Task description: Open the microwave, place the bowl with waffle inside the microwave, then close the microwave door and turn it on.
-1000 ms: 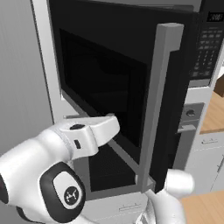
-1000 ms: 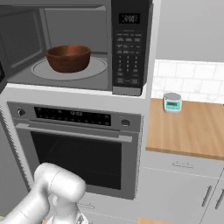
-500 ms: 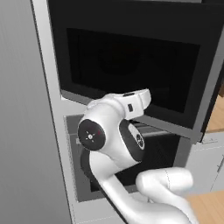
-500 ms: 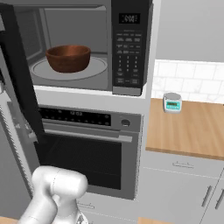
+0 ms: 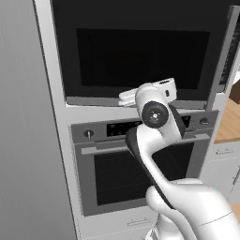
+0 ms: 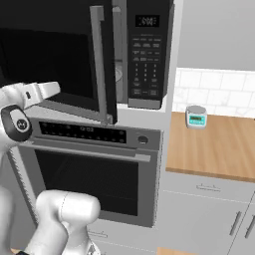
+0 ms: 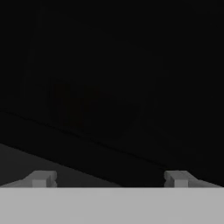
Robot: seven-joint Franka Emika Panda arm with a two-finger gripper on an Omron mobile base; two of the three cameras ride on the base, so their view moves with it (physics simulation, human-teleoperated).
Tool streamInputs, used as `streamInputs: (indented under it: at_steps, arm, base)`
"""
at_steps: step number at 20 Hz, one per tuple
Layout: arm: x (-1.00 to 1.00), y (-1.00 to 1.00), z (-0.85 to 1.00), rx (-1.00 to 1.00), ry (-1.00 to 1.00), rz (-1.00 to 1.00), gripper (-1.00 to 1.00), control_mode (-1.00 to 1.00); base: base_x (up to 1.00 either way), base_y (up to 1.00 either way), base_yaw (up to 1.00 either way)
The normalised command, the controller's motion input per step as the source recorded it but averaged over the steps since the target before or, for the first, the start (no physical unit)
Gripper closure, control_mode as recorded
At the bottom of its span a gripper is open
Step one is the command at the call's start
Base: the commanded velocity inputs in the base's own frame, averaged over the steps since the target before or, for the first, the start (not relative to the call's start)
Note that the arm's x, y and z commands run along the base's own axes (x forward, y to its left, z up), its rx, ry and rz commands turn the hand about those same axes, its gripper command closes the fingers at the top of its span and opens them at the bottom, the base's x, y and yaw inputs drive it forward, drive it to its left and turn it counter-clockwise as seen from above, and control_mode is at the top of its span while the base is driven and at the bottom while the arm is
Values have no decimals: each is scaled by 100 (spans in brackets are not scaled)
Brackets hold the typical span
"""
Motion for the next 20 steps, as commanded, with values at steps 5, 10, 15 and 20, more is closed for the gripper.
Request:
streamInputs:
  at_steps: [5, 10, 15, 20]
  arm:
    - [100, -53, 0, 6, 12, 16, -100, -100]
    - [92, -36, 0, 6, 15, 13, -100, -100]
    - [19, -1, 0, 0, 1, 1, -100, -100]
    - [-63, -4, -4, 0, -10, 0, -100, -100]
  base:
    - [0, 0, 0]
    - [0, 0, 0]
    - [0, 0, 0]
    - [0, 0, 0]
